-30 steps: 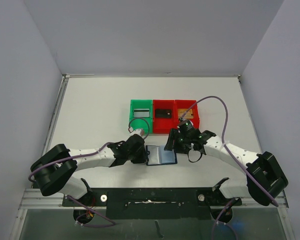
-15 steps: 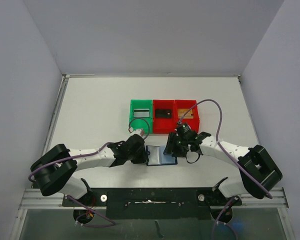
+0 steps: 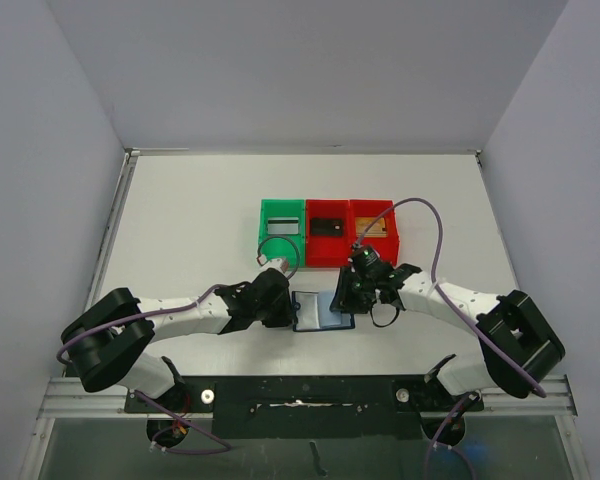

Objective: Take the credit cards out of the card holder

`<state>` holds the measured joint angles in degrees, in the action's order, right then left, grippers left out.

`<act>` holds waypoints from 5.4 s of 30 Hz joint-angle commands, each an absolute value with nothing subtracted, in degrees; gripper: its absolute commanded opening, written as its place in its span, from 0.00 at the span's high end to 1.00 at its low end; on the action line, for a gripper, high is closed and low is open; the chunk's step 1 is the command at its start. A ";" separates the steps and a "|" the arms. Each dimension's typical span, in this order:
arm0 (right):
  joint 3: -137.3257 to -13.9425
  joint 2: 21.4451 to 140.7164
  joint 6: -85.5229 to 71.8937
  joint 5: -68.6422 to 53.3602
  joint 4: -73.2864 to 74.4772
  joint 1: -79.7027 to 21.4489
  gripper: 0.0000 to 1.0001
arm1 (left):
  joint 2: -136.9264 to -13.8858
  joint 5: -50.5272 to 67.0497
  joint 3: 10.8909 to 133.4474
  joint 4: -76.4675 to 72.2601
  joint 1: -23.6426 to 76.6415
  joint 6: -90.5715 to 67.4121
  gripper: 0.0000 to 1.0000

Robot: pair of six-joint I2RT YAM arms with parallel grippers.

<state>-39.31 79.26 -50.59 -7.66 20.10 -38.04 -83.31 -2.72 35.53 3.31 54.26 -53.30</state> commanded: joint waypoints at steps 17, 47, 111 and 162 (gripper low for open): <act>-43.86 76.85 -49.49 -15.01 13.99 -39.02 0.74 | -82.43 -1.93 37.44 2.81 54.13 -52.41 1.00; -40.58 88.20 -52.93 -25.01 -1.49 -39.64 0.43 | -78.49 -3.19 33.80 2.33 54.05 -55.19 0.95; -31.41 71.25 -53.68 -12.98 13.03 -33.00 0.50 | -82.97 -3.80 36.30 2.87 55.89 -56.33 0.71; -34.91 75.16 -55.87 -27.96 -3.76 -36.82 0.68 | -83.12 -2.13 36.07 1.67 56.07 -56.52 1.00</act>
<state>-35.62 74.02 -52.71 -20.18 9.04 -35.79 -82.70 -2.57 34.96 3.03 55.79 -56.75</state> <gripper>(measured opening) 0.296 0.049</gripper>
